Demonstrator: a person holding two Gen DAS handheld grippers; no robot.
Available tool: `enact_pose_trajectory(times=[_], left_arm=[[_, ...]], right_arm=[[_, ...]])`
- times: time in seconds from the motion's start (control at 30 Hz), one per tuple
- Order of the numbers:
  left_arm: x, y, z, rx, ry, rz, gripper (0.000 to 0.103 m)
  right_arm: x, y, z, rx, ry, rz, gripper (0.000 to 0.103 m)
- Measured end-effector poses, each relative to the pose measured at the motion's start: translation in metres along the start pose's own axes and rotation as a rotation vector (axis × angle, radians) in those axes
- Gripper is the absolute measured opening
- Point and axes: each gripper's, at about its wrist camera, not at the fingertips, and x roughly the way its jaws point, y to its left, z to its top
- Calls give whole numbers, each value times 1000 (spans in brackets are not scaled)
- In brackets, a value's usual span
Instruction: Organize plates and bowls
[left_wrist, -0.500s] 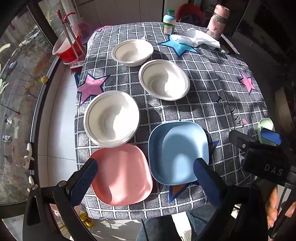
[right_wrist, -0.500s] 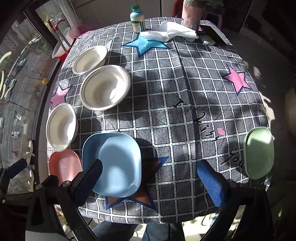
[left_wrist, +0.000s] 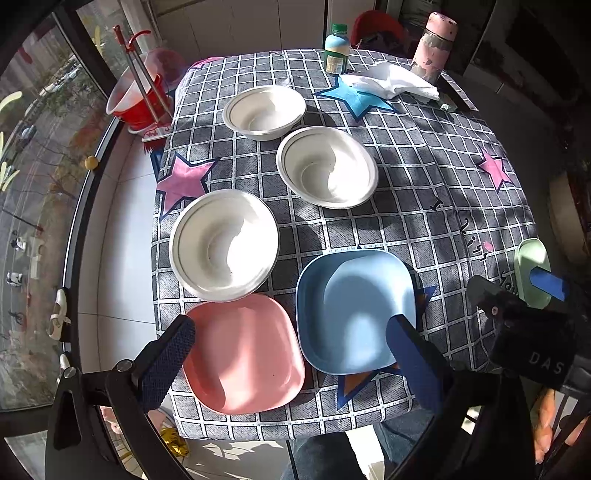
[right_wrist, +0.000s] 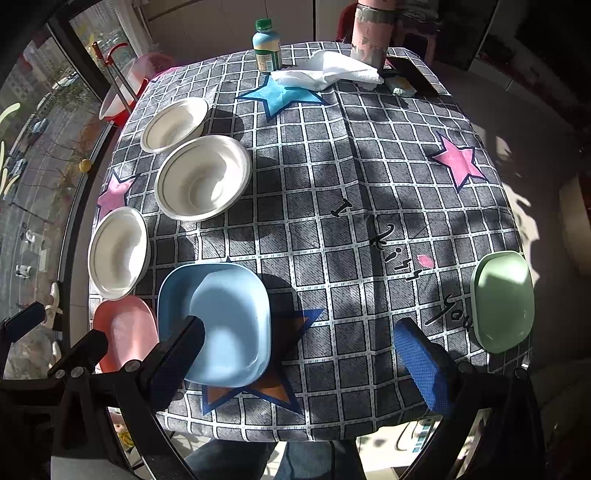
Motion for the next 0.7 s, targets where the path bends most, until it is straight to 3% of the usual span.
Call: enact_pose_trajectory(times=[0.2, 0.43, 0.7], left_arm=[[2, 2, 3, -9, 3, 8, 103], [5, 2, 7, -18, -1, -16, 103], [15, 6, 7, -39, 29, -15, 103]], right_arm=[[2, 0, 5, -2, 45, -10, 103], [2, -1, 11, -22, 12, 31, 103], [9, 5, 13, -51, 36, 36, 103]])
